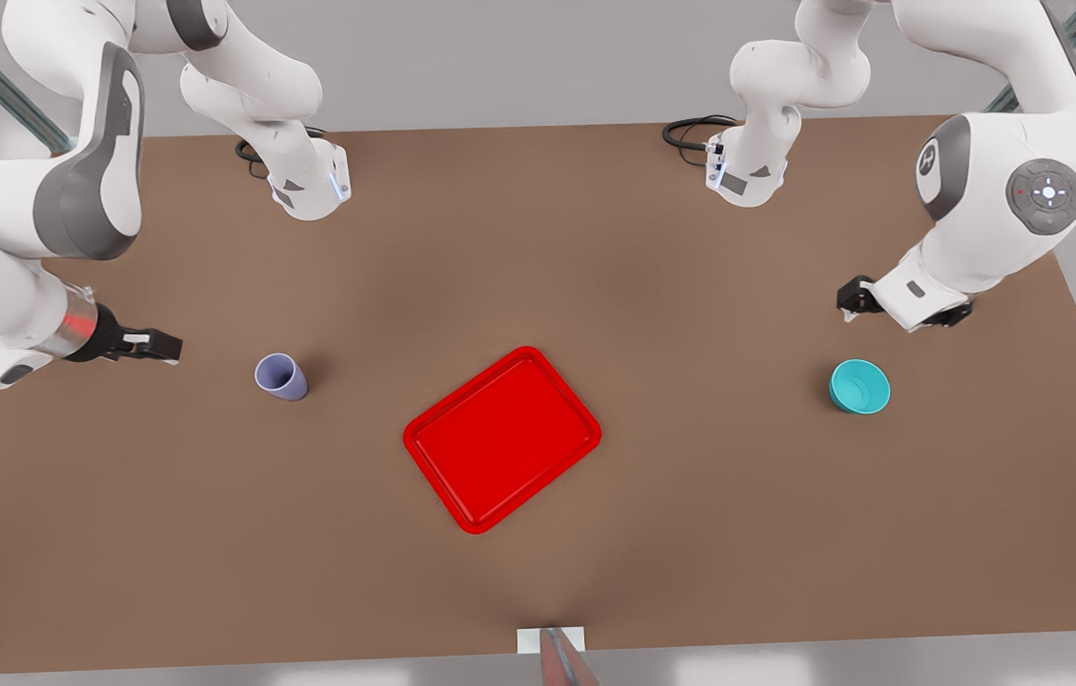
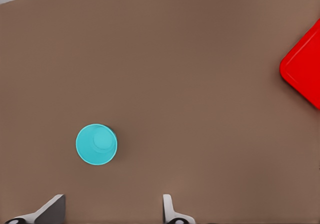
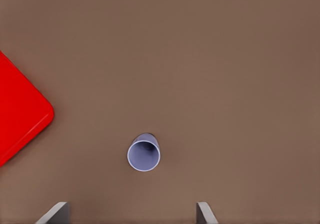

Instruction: Place the bowl on the tray with the left arm and the cup on the tray with the right arm

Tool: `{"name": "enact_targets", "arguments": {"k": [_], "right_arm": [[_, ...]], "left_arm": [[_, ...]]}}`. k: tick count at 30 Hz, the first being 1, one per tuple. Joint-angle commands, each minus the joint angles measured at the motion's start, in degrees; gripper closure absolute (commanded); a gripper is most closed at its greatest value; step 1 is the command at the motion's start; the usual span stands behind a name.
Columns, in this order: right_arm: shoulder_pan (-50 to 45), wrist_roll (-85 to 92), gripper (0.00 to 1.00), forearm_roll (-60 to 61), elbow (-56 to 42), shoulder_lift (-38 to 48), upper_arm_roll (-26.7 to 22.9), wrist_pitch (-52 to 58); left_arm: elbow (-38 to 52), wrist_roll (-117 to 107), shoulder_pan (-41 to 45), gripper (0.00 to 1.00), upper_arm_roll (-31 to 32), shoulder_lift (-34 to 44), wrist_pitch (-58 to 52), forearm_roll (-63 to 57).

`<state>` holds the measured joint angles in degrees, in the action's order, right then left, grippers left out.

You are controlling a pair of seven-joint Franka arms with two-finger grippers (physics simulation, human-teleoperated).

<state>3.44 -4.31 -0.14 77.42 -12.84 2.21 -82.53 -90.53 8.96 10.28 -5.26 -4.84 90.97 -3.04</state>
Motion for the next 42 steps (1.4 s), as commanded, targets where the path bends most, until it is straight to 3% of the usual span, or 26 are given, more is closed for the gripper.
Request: {"name": "enact_targets", "arguments": {"k": [1, 4, 5, 7, 11, 22, 23, 24, 26, 28, 30, 42], "right_arm": [[0.1, 0.0, 0.00, 0.0, 0.1, 0.0, 0.1, 0.0], [-0.1, 0.0, 0.00, 0.0, 0.1, -0.1, 0.1, -0.4], [-0.1, 0.0, 0.00, 0.0, 0.1, -0.1, 0.2, -0.4], [-0.1, 0.0, 0.00, 0.0, 0.1, -0.3, 0.2, -0.6], [-0.1, 0.0, 0.00, 0.0, 0.1, -0.4, 0.2, -1.0], [-0.1, 0.0, 0.00, 0.0, 0.3, -0.5, 0.2, -1.0], [-0.2, 0.0, 0.00, 0.0, 0.3, -0.6, 0.2, -1.0], [-0.2, 0.0, 0.00, 0.0, 0.3, -0.6, 0.2, -1.1], [-0.2, 0.0, 0.00, 0.0, 0.4, -0.6, 0.3, -1.0], [-0.1, 0.0, 0.00, 0.0, 0.4, -0.6, 0.3, -1.0], [-0.1, 0.0, 0.00, 0.1, 0.4, -0.7, 0.3, -1.1], [-0.1, 0.1, 0.00, 0.4, 0.5, -0.7, 0.2, -1.0]], "left_arm": [[0.0, 0.0, -0.4, 0.00, 0.0, -0.1, 0.2, -0.1], [-1.1, 0.0, -2.9, 0.00, -2.8, -7.4, 0.5, -0.1], [-1.2, 0.0, -5.4, 0.00, -3.2, -9.6, 4.2, 0.4], [-11.4, 2.7, -13.5, 0.00, -3.1, -13.0, 21.5, 5.6], [-15.8, 19.7, -20.0, 0.00, -3.2, -23.1, 33.1, 19.4], [-18.4, 23.1, -21.4, 0.00, -3.4, -26.8, 35.9, 19.3], [-18.5, 22.9, -21.6, 0.08, -3.4, -27.2, 35.9, 19.2], [-18.5, 22.8, -21.6, 0.29, -3.4, -27.5, 35.9, 19.1], [-18.4, 22.9, -21.6, 0.59, -3.4, -27.6, 35.9, 19.0], [-18.4, 22.6, -21.6, 0.75, -3.4, -27.7, 35.9, 19.0], [-18.4, 22.4, -21.6, 0.79, -3.4, -28.3, 36.0, 19.1], [-18.2, 19.7, -21.6, 0.79, -3.4, -28.3, 35.0, 19.0]]}}
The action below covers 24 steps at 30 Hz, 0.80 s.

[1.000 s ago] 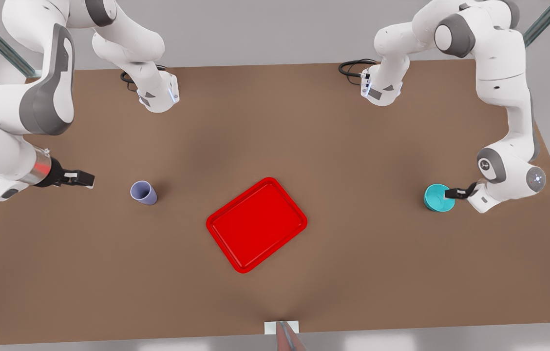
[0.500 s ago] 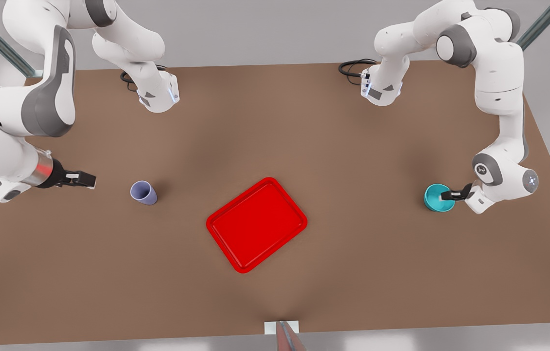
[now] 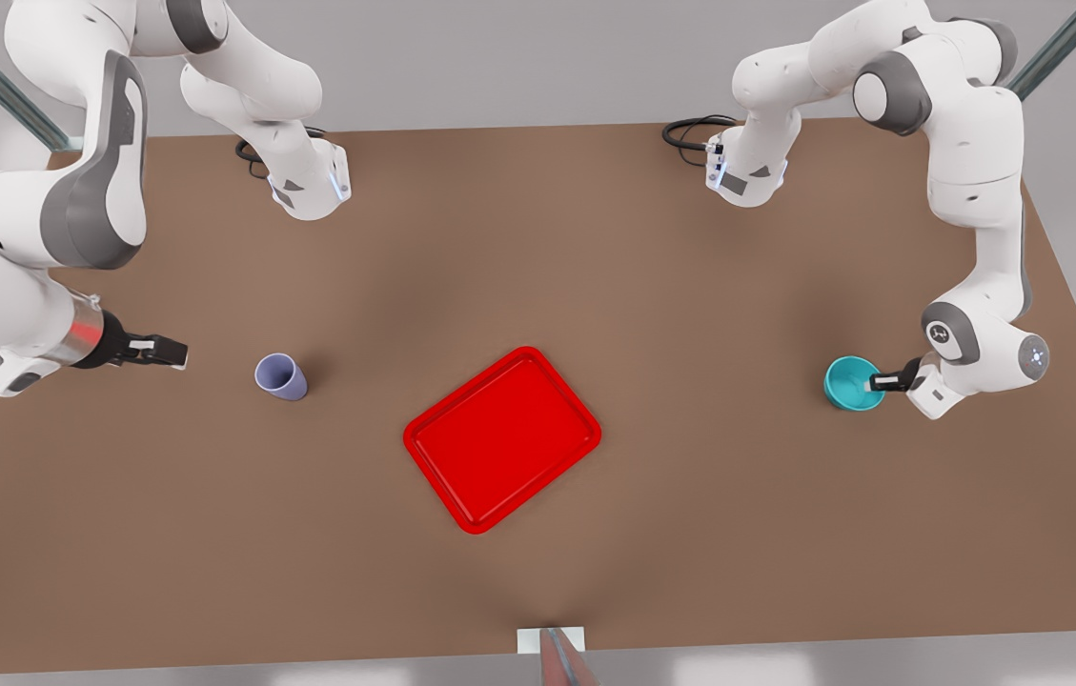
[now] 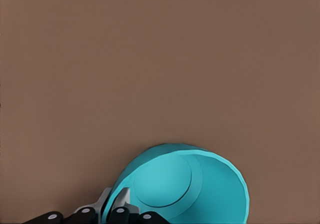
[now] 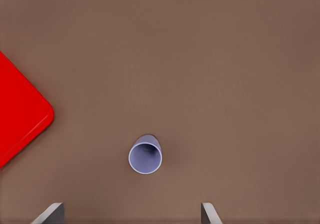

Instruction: Place the bowl on the tray with the left arm and the cup on the tray with the right arm

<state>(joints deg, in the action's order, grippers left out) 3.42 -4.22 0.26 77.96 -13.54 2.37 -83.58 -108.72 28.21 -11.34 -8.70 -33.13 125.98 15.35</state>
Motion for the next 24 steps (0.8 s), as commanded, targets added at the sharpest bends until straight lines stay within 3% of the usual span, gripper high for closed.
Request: {"name": "enact_targets", "arguments": {"k": [1, 7, 11, 13, 15, 17, 24], "right_arm": [[-0.1, 0.0, 0.00, 0.0, 0.0, 0.0, 0.0, 0.0], [-0.1, 0.0, 0.00, 0.0, -0.1, -0.3, 0.0, -0.4], [0.0, 0.0, 0.00, 0.0, -0.1, -0.3, 0.0, -0.4], [0.0, 0.1, 0.00, 0.0, -0.2, -0.3, 0.0, -0.4], [0.0, 0.1, 0.00, 0.0, -0.2, -0.3, 0.0, -0.4], [0.0, 0.1, 0.00, 0.0, -0.1, -0.3, 0.0, -0.4], [-0.1, 0.1, 0.00, 0.0, 0.0, -1.4, 0.0, -1.9]], "left_arm": [[0.0, -0.2, 0.0, 0.79, 0.0, 0.0, 0.0, 0.6], [0.1, -15.5, 4.6, 0.79, 2.1, 4.9, -5.7, 7.9], [1.3, -35.7, 23.6, 0.79, 2.9, 12.0, -7.5, 8.6], [9.4, -52.9, 34.6, 0.79, 3.2, 7.9, -7.7, 11.8], [16.6, -66.0, 36.4, 0.79, 8.1, 4.3, -7.2, 11.2], [27.2, -79.2, 41.0, 0.79, 8.3, -4.0, -6.7, 11.5], [32.1, -84.4, 47.9, 0.79, 8.3, -12.4, -0.6, 11.1]]}}
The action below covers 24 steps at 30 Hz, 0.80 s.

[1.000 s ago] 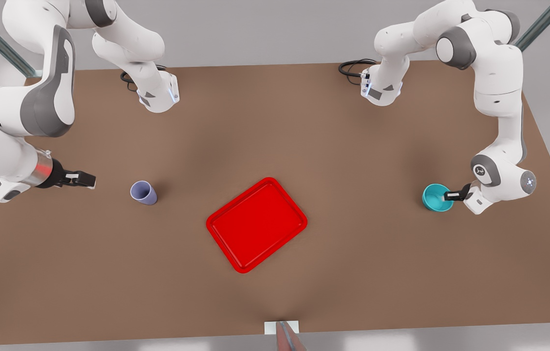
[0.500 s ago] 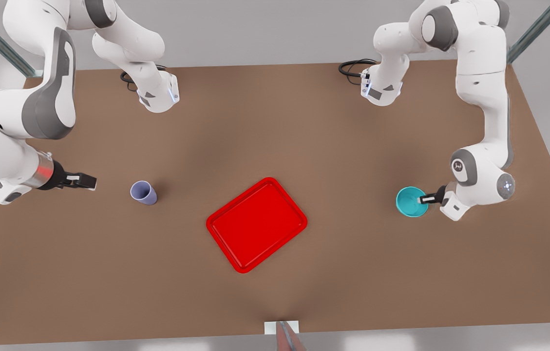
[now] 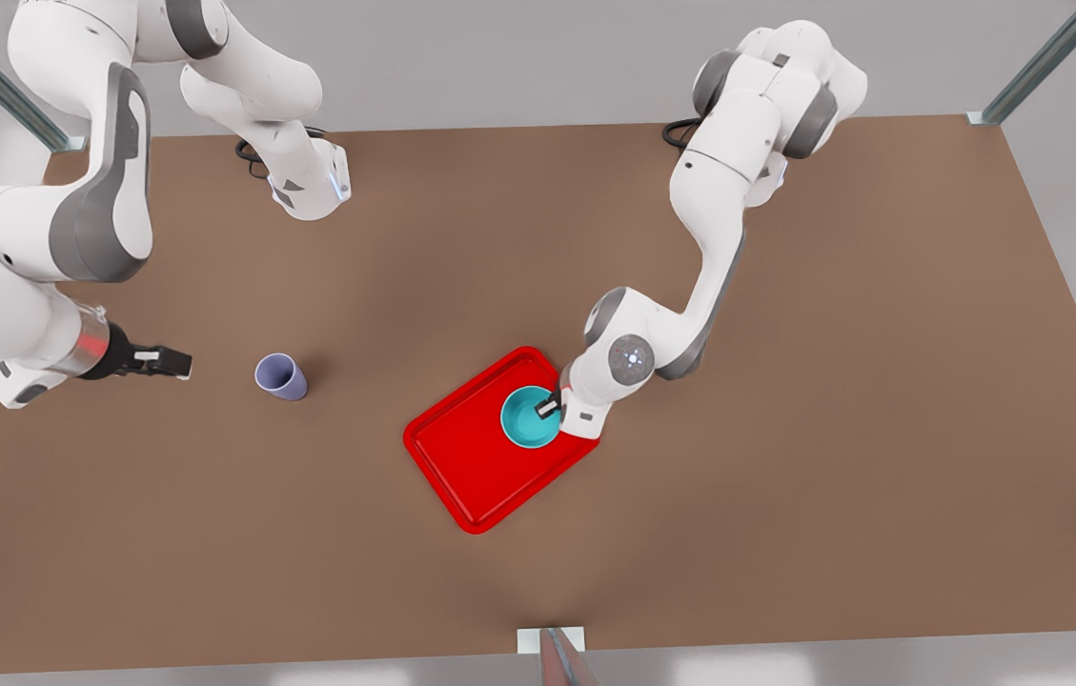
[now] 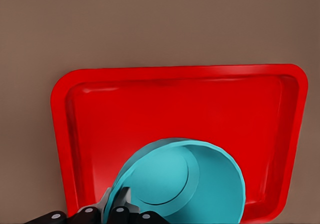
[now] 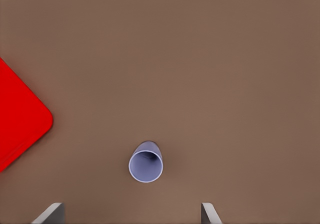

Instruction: Place the bowl on the tray with the left arm and the cup on the tray with the right arm

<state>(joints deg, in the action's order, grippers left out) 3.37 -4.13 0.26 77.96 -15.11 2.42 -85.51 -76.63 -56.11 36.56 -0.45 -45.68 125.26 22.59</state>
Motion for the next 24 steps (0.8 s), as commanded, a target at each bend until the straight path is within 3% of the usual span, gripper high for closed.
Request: {"name": "enact_targets", "arguments": {"k": [1, 7, 9, 10, 16, 18, 19, 21, 22, 23, 24], "right_arm": [[-0.2, -0.1, 0.00, -0.1, 0.0, 0.0, 0.0, -0.1], [0.0, -0.2, 0.00, -0.1, 1.1, -0.1, 0.0, -1.3], [0.1, -0.1, 0.00, -0.1, 1.1, -0.1, 0.0, -1.4], [0.1, -0.1, 0.00, -0.1, 1.1, -0.1, 0.0, -1.4], [0.1, -0.1, 0.00, -0.1, 1.3, -1.0, 0.0, -1.8], [0.0, -0.1, 0.00, -0.1, 1.3, -1.1, 0.0, -1.9], [-0.1, -0.1, 0.00, -0.1, 1.3, -1.2, 0.0, -2.1], [-0.2, -0.1, 0.00, -0.1, 1.3, -1.4, 0.0, -2.1], [-0.3, -0.1, 0.00, -0.1, 2.2, -1.4, 0.0, -2.7], [-0.5, -0.2, 0.00, -0.1, 3.4, -1.3, 0.0, -3.6], [-0.9, -0.3, 0.00, 0.0, 6.5, -1.3, 0.4, -6.8]], "left_arm": [[0.0, 0.4, -0.1, 0.79, 0.0, 0.0, 0.2, 3.3], [-0.4, 4.4, -0.5, 0.75, -0.1, -2.1, 1.8, 2.9], [-0.4, 4.4, -0.5, 0.06, -0.1, -2.6, 1.9, 3.0], [-0.3, 4.4, -0.6, 0.00, -0.2, -2.5, 1.9, 3.0], [0.2, 5.0, -2.6, 0.00, -0.6, 0.9, 0.3, -2.4], [0.3, 22.5, -4.2, 0.01, -4.6, 11.6, -24.2, -6.1], [0.3, 35.1, -5.1, 0.01, -11.5, 17.3, -33.2, -8.9], [0.3, 56.5, -5.1, 0.01, -20.1, 23.6, -40.2, -18.3], [0.1, 59.2, -6.0, 0.01, -21.1, 25.3, -41.0, -20.7], [-2.8, 59.1, -12.5, 0.00, -15.6, 29.3, -41.0, -20.7], [-4.6, 58.6, -19.9, 0.00, -5.5, 31.4, -41.0, -25.0]]}}
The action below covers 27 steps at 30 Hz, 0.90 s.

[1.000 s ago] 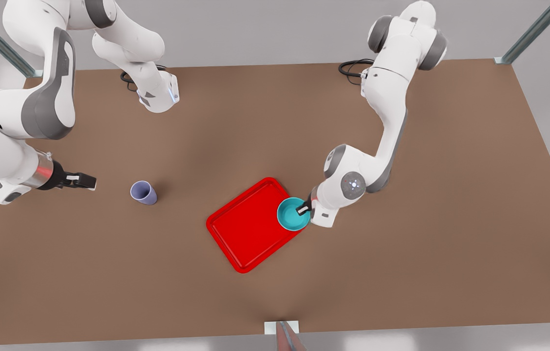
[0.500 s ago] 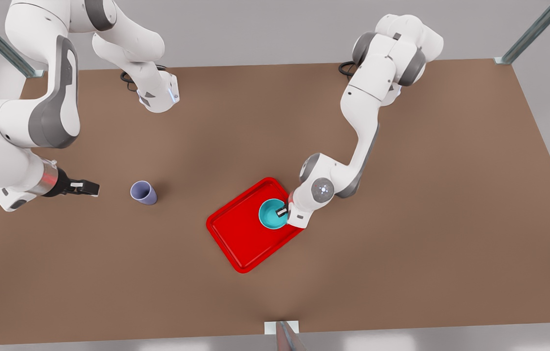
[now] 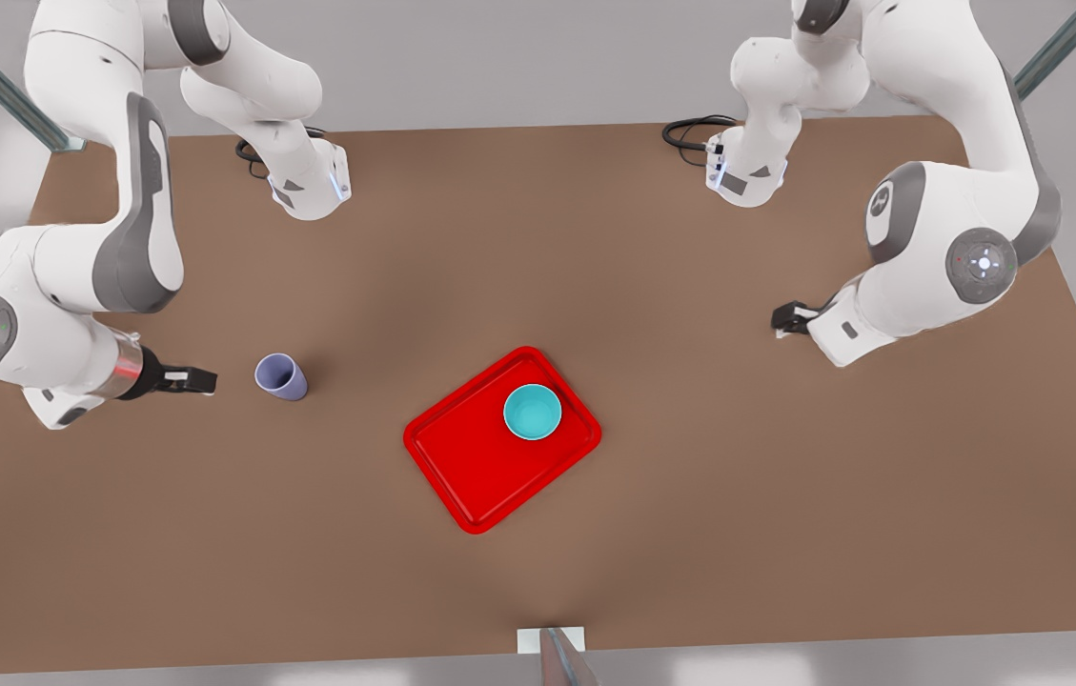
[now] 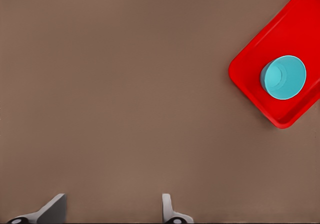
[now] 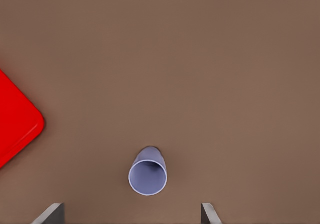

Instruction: Place the bowl on the tray with the left arm and the cup on the tray with the right arm

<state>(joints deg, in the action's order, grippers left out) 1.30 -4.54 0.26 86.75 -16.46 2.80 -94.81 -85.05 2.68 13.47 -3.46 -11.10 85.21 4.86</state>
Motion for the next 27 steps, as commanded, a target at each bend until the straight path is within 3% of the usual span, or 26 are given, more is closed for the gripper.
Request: {"name": "enact_targets", "arguments": {"k": [1, 4, 8, 10, 27], "right_arm": [[-0.2, 0.0, 0.00, 0.1, 1.7, 0.0, 0.0, -2.0], [-0.2, -0.8, 0.00, 2.3, 9.7, 1.4, 2.6, -7.2], [-0.9, -0.8, 0.00, 2.3, 23.0, 8.5, 2.6, -12.9], [2.9, -0.7, 0.00, 2.4, 23.9, 7.4, 2.4, -13.1], [2.6, 0.0, 0.00, 4.1, 26.7, 3.3, 2.5, -16.1]], "left_arm": [[-2.7, 0.4, -1.8, 0.00, 0.6, 2.0, 1.2, -7.5], [-3.0, -0.2, -1.7, 0.00, 0.7, 0.8, 1.4, -7.6], [-3.0, -0.2, -1.7, 0.00, 0.9, 0.0, 0.7, -7.1], [-3.1, 0.2, -1.7, 0.00, 0.9, -0.3, 0.5, -7.1], [-2.7, 0.0, -1.7, 0.00, 0.9, -1.0, 0.7, -7.2]]}}
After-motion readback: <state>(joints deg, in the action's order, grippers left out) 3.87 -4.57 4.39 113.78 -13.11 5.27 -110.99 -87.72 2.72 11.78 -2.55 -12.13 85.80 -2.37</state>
